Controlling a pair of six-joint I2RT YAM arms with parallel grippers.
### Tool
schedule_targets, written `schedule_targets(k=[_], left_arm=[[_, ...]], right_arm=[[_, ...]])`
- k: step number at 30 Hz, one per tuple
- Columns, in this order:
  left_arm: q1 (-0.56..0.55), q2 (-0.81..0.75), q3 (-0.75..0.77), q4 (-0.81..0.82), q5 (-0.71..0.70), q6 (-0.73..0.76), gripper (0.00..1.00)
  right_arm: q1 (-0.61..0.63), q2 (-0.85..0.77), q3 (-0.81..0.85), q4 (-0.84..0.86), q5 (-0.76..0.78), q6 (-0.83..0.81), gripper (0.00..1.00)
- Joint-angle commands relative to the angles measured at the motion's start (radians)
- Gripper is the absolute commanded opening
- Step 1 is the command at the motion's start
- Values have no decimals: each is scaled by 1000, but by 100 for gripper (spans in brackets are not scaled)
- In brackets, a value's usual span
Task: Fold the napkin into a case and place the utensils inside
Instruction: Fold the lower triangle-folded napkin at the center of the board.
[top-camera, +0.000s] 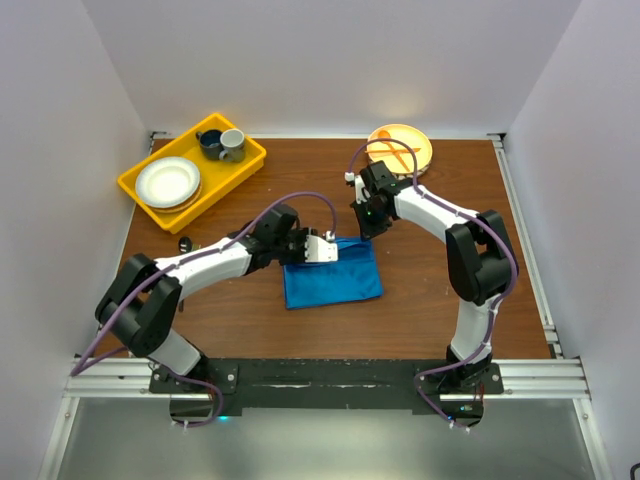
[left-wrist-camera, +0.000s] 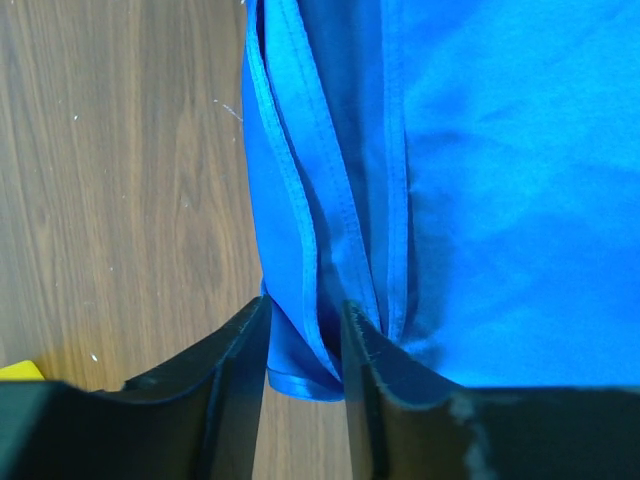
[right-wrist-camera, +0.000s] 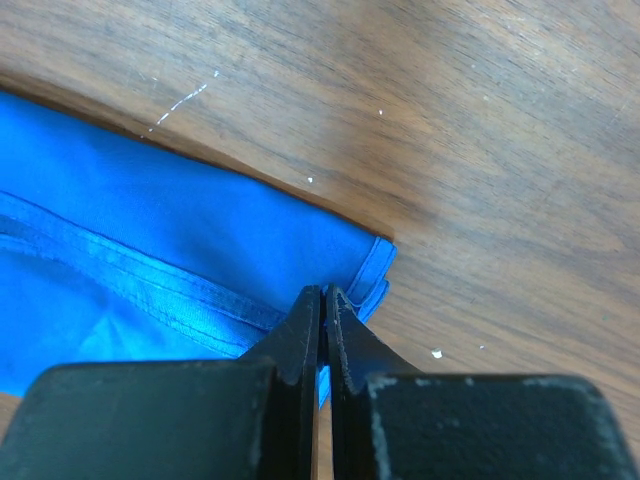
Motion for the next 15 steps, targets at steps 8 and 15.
schedule_targets(k=[8, 15], left_arm=[[-19, 77, 22, 62, -44, 48, 41], [-19, 97, 30, 88, -79, 42, 21]], right_arm=[[-4, -41, 28, -1, -20, -15, 0], [-5, -38, 30, -6, -18, -21, 0]])
